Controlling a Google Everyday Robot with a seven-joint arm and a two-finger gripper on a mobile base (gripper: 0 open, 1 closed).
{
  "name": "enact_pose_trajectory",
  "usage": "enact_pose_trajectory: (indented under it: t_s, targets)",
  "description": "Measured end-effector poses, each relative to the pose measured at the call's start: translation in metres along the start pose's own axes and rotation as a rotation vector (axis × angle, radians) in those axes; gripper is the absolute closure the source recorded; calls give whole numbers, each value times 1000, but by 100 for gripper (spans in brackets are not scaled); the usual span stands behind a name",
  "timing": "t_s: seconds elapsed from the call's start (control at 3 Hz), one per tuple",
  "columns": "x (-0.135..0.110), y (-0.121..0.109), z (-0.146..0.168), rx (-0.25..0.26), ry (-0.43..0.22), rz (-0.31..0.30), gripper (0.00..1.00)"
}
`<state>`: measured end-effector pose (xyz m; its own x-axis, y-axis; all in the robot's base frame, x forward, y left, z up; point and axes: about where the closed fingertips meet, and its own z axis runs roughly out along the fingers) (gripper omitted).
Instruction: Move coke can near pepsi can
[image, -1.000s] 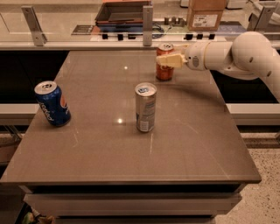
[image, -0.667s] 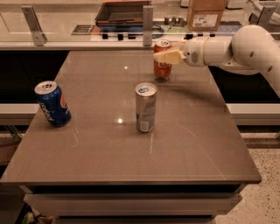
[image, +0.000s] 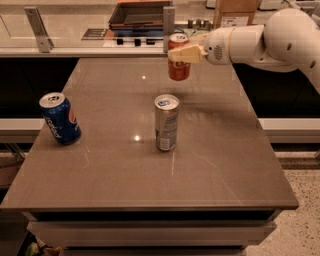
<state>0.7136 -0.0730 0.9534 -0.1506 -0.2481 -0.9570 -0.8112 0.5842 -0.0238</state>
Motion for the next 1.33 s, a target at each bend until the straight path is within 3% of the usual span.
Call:
enact_pose_trajectory:
  t_s: [0.67, 1.33]
  targets:
    - [-37, 56, 19, -50, -2, -57, 100]
    - [-54, 109, 37, -58, 3, -121, 100]
